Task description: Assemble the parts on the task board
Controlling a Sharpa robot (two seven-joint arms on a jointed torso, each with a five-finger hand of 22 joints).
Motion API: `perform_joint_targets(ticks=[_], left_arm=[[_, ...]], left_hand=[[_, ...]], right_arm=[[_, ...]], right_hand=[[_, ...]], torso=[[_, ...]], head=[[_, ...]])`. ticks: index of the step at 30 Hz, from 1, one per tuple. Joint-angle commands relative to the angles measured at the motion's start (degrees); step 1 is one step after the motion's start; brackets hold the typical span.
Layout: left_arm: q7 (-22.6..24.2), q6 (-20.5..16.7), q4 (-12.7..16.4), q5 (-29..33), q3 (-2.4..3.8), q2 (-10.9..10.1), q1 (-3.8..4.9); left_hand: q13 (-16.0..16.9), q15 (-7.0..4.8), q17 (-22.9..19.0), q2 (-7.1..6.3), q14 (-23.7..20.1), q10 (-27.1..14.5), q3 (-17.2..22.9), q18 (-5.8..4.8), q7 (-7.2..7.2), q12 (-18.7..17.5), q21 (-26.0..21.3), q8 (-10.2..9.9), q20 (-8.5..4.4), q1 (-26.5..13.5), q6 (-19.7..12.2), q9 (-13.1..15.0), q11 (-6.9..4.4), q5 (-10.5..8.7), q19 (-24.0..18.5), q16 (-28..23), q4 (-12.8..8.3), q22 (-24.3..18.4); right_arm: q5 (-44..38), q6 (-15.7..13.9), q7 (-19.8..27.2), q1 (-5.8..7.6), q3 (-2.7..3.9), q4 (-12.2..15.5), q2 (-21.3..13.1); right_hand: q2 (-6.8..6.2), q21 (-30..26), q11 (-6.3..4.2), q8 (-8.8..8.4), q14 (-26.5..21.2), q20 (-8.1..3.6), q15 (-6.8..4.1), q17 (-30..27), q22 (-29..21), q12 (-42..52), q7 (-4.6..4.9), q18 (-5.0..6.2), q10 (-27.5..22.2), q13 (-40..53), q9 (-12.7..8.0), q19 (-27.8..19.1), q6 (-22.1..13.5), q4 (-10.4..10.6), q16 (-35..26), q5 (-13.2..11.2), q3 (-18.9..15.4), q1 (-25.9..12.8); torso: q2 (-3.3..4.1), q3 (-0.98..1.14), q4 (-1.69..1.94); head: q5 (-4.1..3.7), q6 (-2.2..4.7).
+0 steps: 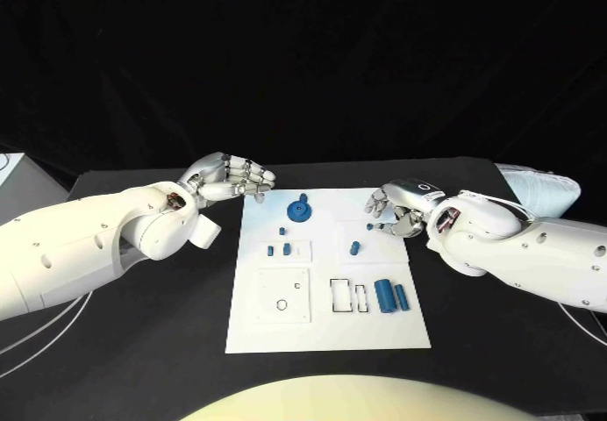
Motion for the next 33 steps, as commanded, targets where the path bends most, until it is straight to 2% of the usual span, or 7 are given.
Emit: perform_joint_targets(ticks=[1,7,12,19,25,30,33], left_arm=[[1.99,1.09,0.42,3.07,0.06,-0.23,-0.04],[1.51,0.38,0.84,3.09,0.06,-0.45,-0.06],[1.38,0.16,1.16,2.96,0.06,-0.56,-0.06],[1.34,0.18,1.33,2.61,0.06,-0.62,-0.06],[1.24,0.27,1.34,0.78,0.06,-0.67,-0.06],[1.11,0.45,1.39,0.38,0.06,-0.68,-0.06],[1.01,0.54,1.44,0.28,0.06,-0.69,-0.06]], left_hand=[[-0.04,0.49,-0.06,0.48,0.09,0.09,-0.32,0.66,0.79,-0.22,-0.21,-0.26,0.03,0.26,-0.16,-0.06,0.32,0.25,0.34,-0.16,0.05,-0.07],[0.03,0.47,-0.13,1.04,0.43,0.24,-0.22,0.71,0.99,-0.28,-0.03,-0.17,-0.03,0.91,-0.03,-0.16,0.4,0.34,0.79,-0.28,-0.3,0.0],[0.03,0.47,-0.15,1.13,0.49,0.26,-0.21,0.7,1.03,-0.3,0.04,-0.15,-0.06,1.03,0.0,-0.18,0.42,0.37,0.86,-0.33,-0.38,0.05],[0.03,0.51,-0.17,1.17,0.53,0.25,-0.26,0.68,1.08,-0.34,0.07,-0.15,-0.04,0.94,0.01,-0.21,0.46,0.38,0.88,-0.36,-0.32,0.07],[0.02,0.54,-0.18,1.24,0.55,0.23,-0.27,0.66,1.11,-0.37,0.08,-0.15,-0.04,0.89,0.0,-0.23,0.49,0.41,0.9,-0.4,-0.27,0.08],[0.01,0.55,-0.2,1.29,0.56,0.21,-0.25,0.66,1.11,-0.4,0.08,-0.16,-0.04,0.9,-0.02,-0.25,0.5,0.44,0.9,-0.43,-0.27,0.08],[0.01,0.55,-0.2,1.29,0.56,0.21,-0.25,0.66,1.11,-0.4,0.08,-0.16,-0.04,0.9,-0.02,-0.25,0.5,0.44,0.9,-0.43,-0.27,0.08]], right_arm=[[-4.44,1.61,-3.38,-0.43,-0.02,-0.17,0.51],[-6.0,1.9,-4.95,-1.17,-0.05,-0.48,1.29],[-7.16,1.7,-5.44,-1.81,-0.06,-0.73,1.95],[-7.83,1.02,-5.26,-2.32,-0.06,-1.09,2.8],[-7.66,0.0,-4.5,-2.6,-0.05,-1.3,3.21],[-7.77,0.7,-4.52,-2.7,-0.05,-1.59,3.43],[-8.01,1.43,-4.74,-2.83,-0.05,-1.75,3.61]], right_hand=[[0.07,-0.03,-0.09,-0.2,-0.27,-0.16,0.2,0.11,0.06,-0.39,-0.11,1.17,-0.23,-0.16,-0.07,-0.28,0.34,-0.32,-0.23,0.08,0.37,-0.34],[0.46,0.79,-0.3,-0.09,0.06,-0.43,0.06,0.66,0.55,-0.24,-0.34,1.06,0.54,-0.67,0.03,0.07,1.11,-1.01,0.23,-0.17,1.4,0.05],[0.81,1.43,-0.39,0.02,0.36,-0.63,-0.04,0.97,0.99,-0.14,-0.42,0.94,1.4,-1.2,0.13,0.45,1.89,-1.65,0.53,-0.27,2.7,0.2],[1.7,2.85,-0.65,0.18,0.73,-0.87,-0.29,1.62,1.92,-0.14,-0.66,0.68,2.59,-2.05,0.3,1.04,3.03,-2.65,1.06,-1.86,5.24,0.11],[2.54,4.48,-1.24,0.72,1.13,-1.22,-0.79,2.34,3.05,-0.03,-1.21,0.45,4.57,-2.69,0.76,1.65,4.67,-4.04,1.69,-2.51,7.65,-0.69],[3.2,5.43,-1.7,1.34,1.28,-1.4,-1.18,2.63,3.72,0.11,-1.67,0.29,6.0,-2.81,1.23,1.95,5.96,-4.68,1.95,-2.86,8.5,-1.59],[3.98,6.78,-2.34,2.21,1.45,-1.66,-1.67,3.12,4.53,0.32,-2.2,0.08,7.72,-2.69,1.87,2.37,7.45,-5.55,2.32,-3.0,8.88,-2.19]], torso=[[0.13,0.0,-0.01],[0.17,0.01,0.06],[0.13,0.06,-0.07],[0.16,0.12,-0.03],[0.15,0.13,-0.08],[0.15,0.12,-0.06],[0.17,0.14,-0.06]], head=[[0.31,-0.14],[0.67,-0.45],[0.74,-0.55],[0.75,-0.68],[0.83,-0.78],[0.78,-0.84],[0.73,-0.91]])
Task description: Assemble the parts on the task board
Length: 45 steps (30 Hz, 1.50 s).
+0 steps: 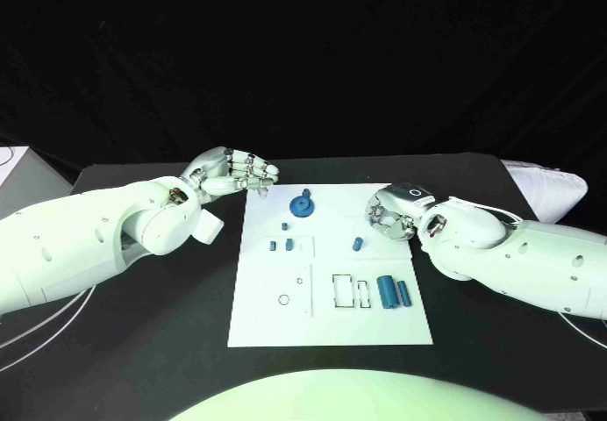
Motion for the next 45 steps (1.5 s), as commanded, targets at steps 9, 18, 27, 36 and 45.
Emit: perform_joint_targets(ticks=[9,18,27,36,45], left_arm=[[0.42,0.82,0.4,-1.04,0.06,-0.08,0.01],[0.33,0.99,0.37,-0.85,0.06,-0.17,0.01],[0.36,1.04,0.11,-0.48,0.06,-0.09,0.01],[0.34,1.09,-0.71,0.14,0.06,0.11,0.01],[0.28,1.09,-1.13,0.55,0.06,0.31,0.01]], left_hand=[[0.0,0.12,-0.13,0.39,0.13,0.05,-0.1,0.68,1.13,-0.28,0.1,-0.15,-0.03,0.16,-0.08,-0.1,0.42,0.28,0.52,-0.32,-0.25,0.1],[0.0,0.11,-0.16,0.33,0.12,0.02,-0.12,0.68,1.14,-0.33,0.11,-0.17,-0.04,0.25,-0.13,-0.15,0.44,0.29,0.51,-0.4,-0.37,0.12],[-0.01,0.13,-0.19,0.32,0.13,0.0,-0.13,0.67,1.17,-0.35,0.11,-0.19,-0.04,0.25,-0.16,-0.17,0.46,0.29,0.5,-0.45,-0.39,0.13],[-0.01,0.15,-0.21,0.31,0.15,-0.06,-0.15,0.66,1.21,-0.4,0.11,-0.22,-0.04,0.21,-0.22,-0.21,0.49,0.29,0.5,-0.49,-0.38,0.13],[-0.01,0.16,-0.22,0.32,0.17,-0.09,-0.17,0.65,1.25,-0.43,0.11,-0.24,-0.04,0.19,-0.27,-0.23,0.52,0.3,0.5,-0.53,-0.38,0.14]], right_arm=[[-1.81,2.64,-0.63,-0.88,-0.21,-0.11,0.82],[-2.54,1.26,-1.09,-1.0,-0.21,0.21,0.6],[-3.0,-4.02,-0.38,-1.01,-0.18,0.99,-0.17],[-2.93,-10.74,1.16,-0.52,0.05,2.93,-1.91],[-0.82,-13.77,2.35,0.31,0.39,6.77,-4.71]], right_hand=[[1.44,1.85,-1.05,1.61,1.21,-0.46,-1.06,0.19,1.24,0.2,-0.7,-0.09,2.99,0.46,1.42,0.85,2.13,-2.07,0.3,0.12,0.38,-1.08],[1.65,1.24,-1.1,1.82,1.05,-0.65,-1.16,-0.28,1.24,-0.59,-0.75,-0.01,3.5,0.33,2.02,0.59,2.1,-3.14,-0.13,1.67,0.82,-1.91],[1.74,2.32,-1.12,1.91,1.13,-0.69,-1.19,0.01,1.81,-0.87,-0.75,-0.2,3.82,0.29,2.29,0.93,2.09,-3.61,0.06,2.25,1.06,-2.24],[1.75,3.12,-1.15,1.96,1.19,-0.69,-1.2,0.19,2.18,-0.91,-0.78,-0.35,3.96,0.3,2.38,1.19,2.12,-3.74,0.19,2.29,1.11,-2.32],[1.76,4.24,-1.17,2.0,1.17,-0.71,-1.22,0.11,2.69,-0.99,-0.8,-0.54,4.06,0.29,2.47,1.54,2.13,-3.91,0.13,2.35,1.21,-2.38]], torso=[[0.06,0.02,0.04],[-0.04,-0.02,0.01],[-0.11,-0.07,-0.01],[-0.14,-0.07,-0.06],[-0.1,-0.04,0.09]], head=[[-0.09,-0.33],[-0.11,-0.42],[-0.21,-0.17],[-0.28,-0.13],[-0.36,-0.06]])
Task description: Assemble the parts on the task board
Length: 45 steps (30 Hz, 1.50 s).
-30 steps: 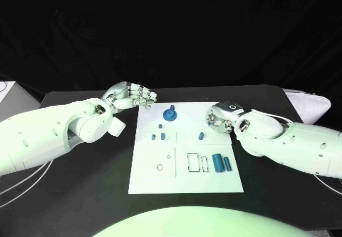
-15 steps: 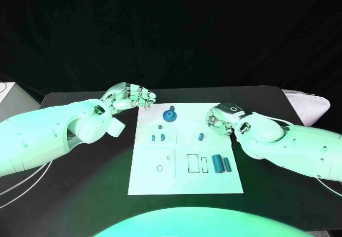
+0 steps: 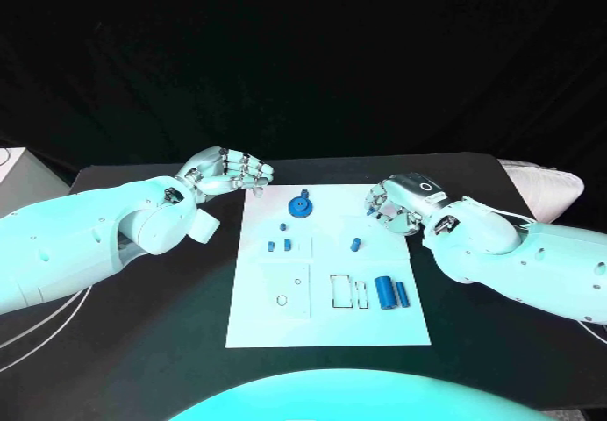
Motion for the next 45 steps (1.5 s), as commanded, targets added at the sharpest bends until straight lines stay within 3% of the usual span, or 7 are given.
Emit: perform_joint_targets(ticks=[1,12,21,30,33,37,45], left_arm=[[0.37,0.97,0.08,0.58,0.06,0.19,0.01],[0.29,1.14,0.23,0.46,0.05,0.28,0.01],[0.19,1.29,0.54,0.43,0.05,0.59,0.01],[-0.09,1.46,1.1,-1.07,0.04,1.13,0.01],[-0.19,1.58,1.09,-1.19,0.03,1.32,0.01],[-0.31,1.76,1.06,-1.25,0.03,1.5,0.01],[-0.42,1.93,1.08,-1.23,0.02,1.71,0.01]], left_hand=[[-0.02,0.17,-0.07,0.32,0.17,0.12,-0.01,0.65,1.25,-0.24,0.11,-0.24,-0.03,0.19,-0.27,-0.08,0.32,0.3,0.5,-0.3,-0.22,0.08],[-0.03,0.19,-0.1,0.31,0.2,0.03,-0.03,0.65,1.31,-0.31,0.1,-0.28,-0.03,0.18,-0.36,-0.13,0.36,0.3,0.5,-0.36,-0.24,0.08],[-0.03,0.19,-0.1,0.31,0.2,0.03,-0.03,0.65,1.31,-0.31,0.1,-0.28,-0.03,0.18,-0.36,-0.13,0.36,0.3,0.5,-0.36,-0.24,0.08],[-0.02,0.22,-0.14,0.34,0.23,-0.04,-0.05,0.64,1.35,-0.37,0.08,-0.31,-0.02,0.18,-0.44,-0.18,0.4,0.31,0.49,-0.45,-0.27,0.08],[-0.02,0.22,-0.14,0.34,0.23,-0.04,-0.05,0.64,1.35,-0.37,0.08,-0.31,-0.02,0.18,-0.44,-0.18,0.4,0.31,0.49,-0.45,-0.27,0.08],[-0.02,0.22,-0.14,0.34,0.23,-0.04,-0.05,0.64,1.35,-0.37,0.08,-0.31,-0.02,0.18,-0.44,-0.18,0.4,0.31,0.49,-0.45,-0.27,0.08],[-0.02,0.24,-0.15,0.31,0.24,-0.08,-0.07,0.63,1.36,-0.4,0.07,-0.32,-0.01,0.17,-0.47,-0.21,0.42,0.31,0.48,-0.49,-0.28,0.08]], right_arm=[[1.31,-3.49,1.77,0.15,0.09,1.51,-0.82],[2.97,-2.89,2.39,0.1,0.14,6.67,-1.3],[4.29,-0.72,2.86,-1.01,-0.4,10.13,1.49],[3.27,1.46,1.62,-3.95,-0.8,10.21,5.04],[2.66,2.39,0.91,-4.56,-0.89,10.1,6.08],[2.06,3.51,0.04,-5.31,-0.97,10.07,7.21],[0.43,5.97,-2.2,-6.4,-1.02,9.59,9.04]], right_hand=[[0.45,0.2,-1.55,0.29,1.08,-0.08,-0.3,-0.1,1.79,0.12,-0.05,-0.54,1.85,0.0,-0.03,0.31,0.53,-0.44,-0.06,0.33,-0.03,-0.12],[0.46,0.26,-1.54,0.28,1.02,-0.1,-0.3,-0.28,1.85,0.01,-0.02,-0.55,1.86,-0.02,0.04,0.34,0.47,-0.57,-0.2,0.43,0.07,-0.19],[0.43,0.0,-1.49,0.25,0.94,-0.1,-0.28,-0.52,1.78,-0.15,0.03,-0.5,1.83,-0.05,0.12,0.26,0.36,-0.71,-0.41,0.54,0.15,-0.32],[0.46,-0.32,-1.45,0.22,0.84,-0.1,-0.25,-0.84,1.69,-0.29,0.09,-0.45,1.82,-0.07,0.18,0.16,0.26,-0.83,-0.66,0.64,0.24,-0.42],[0.5,-0.5,-1.43,0.21,0.79,-0.09,-0.24,-1.0,1.64,-0.35,0.11,-0.42,1.83,-0.08,0.22,0.11,0.21,-0.91,-0.79,0.7,0.31,-0.45],[0.51,-0.54,-1.41,0.2,0.71,-0.09,-0.23,-1.31,1.64,-0.4,0.14,-0.41,1.82,-0.09,0.25,0.09,0.18,-0.96,-1.03,0.71,0.34,-0.49],[0.54,-0.4,-1.39,0.2,0.66,-0.08,-0.22,-1.47,1.71,-0.46,0.17,-0.44,1.82,-0.1,0.28,0.14,0.14,-1.02,-1.16,0.71,0.37,-0.55]], torso=[[0.04,0.02,0.07],[0.09,0.05,-0.03],[0.03,-0.14,0.04],[-0.02,-0.16,0.14],[-0.12,-0.16,-0.06],[-0.13,-0.08,0.01],[-0.01,-0.1,0.01]], head=[[0.1,0.01],[0.7,0.17],[1.67,-0.23],[2.83,-0.84],[3.32,-1.11],[3.96,-1.26],[4.45,-1.26]])
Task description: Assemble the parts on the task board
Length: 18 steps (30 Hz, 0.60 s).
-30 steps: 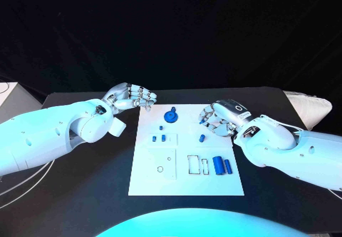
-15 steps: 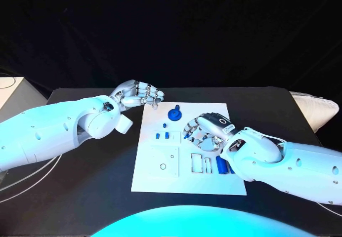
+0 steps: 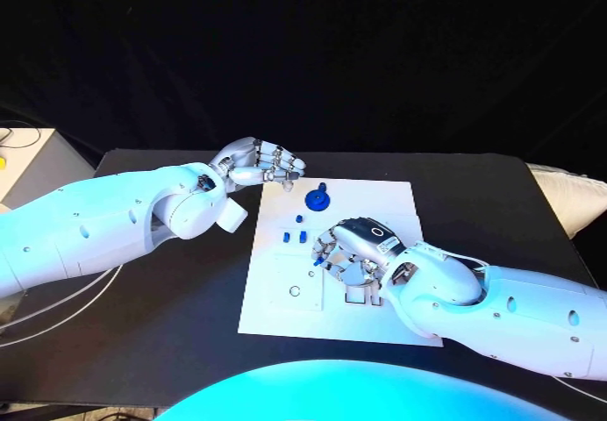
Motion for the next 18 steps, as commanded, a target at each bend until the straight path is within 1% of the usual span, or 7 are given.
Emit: perform_joint_targets(ticks=[1,4,6,10,14,18], left_arm=[[0.14,1.23,0.16,-0.4,0.04,0.17,0.01],[0.14,1.19,0.2,-0.22,0.04,0.16,0.01],[0.15,1.15,0.2,-0.01,0.04,0.15,0.01],[0.11,1.1,0.19,0.28,0.04,0.13,0.01],[0.09,1.12,0.19,0.4,0.04,0.11,0.01],[0.07,1.16,0.17,0.46,0.04,0.1,0.01]], left_hand=[[-0.02,0.24,-0.04,0.32,0.24,-0.09,-0.07,0.63,1.36,-0.18,0.07,-0.31,-0.01,0.17,-0.47,-0.07,0.43,0.31,0.48,-0.27,-0.28,0.09],[-0.02,0.3,-0.07,0.33,0.28,-0.12,-0.19,0.61,1.39,-0.21,-0.01,-0.31,0.04,-0.05,-0.5,-0.11,0.47,0.27,0.46,-0.33,-0.14,0.05],[0.02,0.44,-0.09,0.28,0.38,-0.19,-0.65,0.58,1.42,-0.27,-0.42,-0.28,0.2,-0.85,-0.6,-0.19,0.53,0.11,0.43,-0.4,0.42,-0.23],[0.02,0.44,-0.09,0.28,0.39,-0.2,-0.66,0.59,1.42,-0.27,-0.45,-0.28,0.2,-0.86,-0.6,-0.2,0.53,0.11,0.43,-0.41,0.43,-0.25],[0.03,0.4,-0.1,0.33,0.4,-0.21,-0.67,0.63,1.39,-0.28,-0.58,-0.25,0.21,-0.77,-0.62,-0.23,0.5,0.15,0.48,-0.46,0.4,-0.35],[0.03,0.43,-0.1,0.32,0.41,-0.22,-0.76,0.63,1.4,-0.29,-0.67,-0.23,0.24,-0.9,-0.63,-0.25,0.51,0.12,0.51,-0.48,0.5,-0.42]], right_arm=[[-2.44,3.12,-2.38,-0.28,-0.01,-0.34,0.44],[-3.77,3.82,-3.1,-0.5,-0.02,-0.53,0.8],[-4.23,4.23,-3.45,-0.57,-0.02,-0.62,0.99],[-5.0,5.04,-4.12,-0.7,-0.04,-0.84,1.45],[-5.45,5.51,-4.51,-0.85,-0.06,-0.91,1.77],[-5.65,5.76,-4.7,-1.01,-0.09,-0.96,1.95]], right_hand=[[0.42,-0.07,-1.19,0.2,0.66,-0.09,-0.22,-0.05,1.7,0.35,0.25,-0.44,1.61,0.04,0.12,0.15,0.03,-0.31,-0.26,0.13,0.15,-0.04],[0.43,0.1,-1.18,0.2,0.67,-0.09,-0.22,0.0,1.78,0.31,0.26,-0.47,1.61,0.03,0.14,0.21,0.0,-0.36,-0.24,0.13,0.17,-0.05],[0.43,0.1,-1.18,0.2,0.67,-0.09,-0.22,0.0,1.78,0.31,0.26,-0.47,1.61,0.03,0.14,0.21,0.0,-0.36,-0.24,0.13,0.17,-0.05],[0.43,0.2,-1.18,0.19,0.67,-0.08,-0.22,0.04,1.83,0.3,0.26,-0.48,1.62,0.03,0.15,0.24,-0.01,-0.4,-0.21,0.14,0.2,-0.06],[0.43,0.2,-1.18,0.19,0.67,-0.08,-0.22,0.04,1.83,0.3,0.26,-0.48,1.62,0.03,0.15,0.24,-0.01,-0.4,-0.21,0.14,0.2,-0.06],[0.46,0.27,-1.17,0.2,0.71,-0.08,-0.21,0.2,1.88,0.27,0.26,-0.5,1.66,0.03,0.18,0.27,-0.03,-0.46,-0.1,0.19,0.25,-0.08]], torso=[[0.08,-0.01,0.0],[0.13,0.0,-0.03],[0.14,0.01,-0.03],[0.14,-0.01,0.01],[0.13,0.04,0.02],[0.12,0.02,0.0]], head=[[0.27,-0.01],[0.4,-0.01],[0.43,-0.01],[0.47,-0.01],[0.58,-0.01],[0.62,-0.01]])
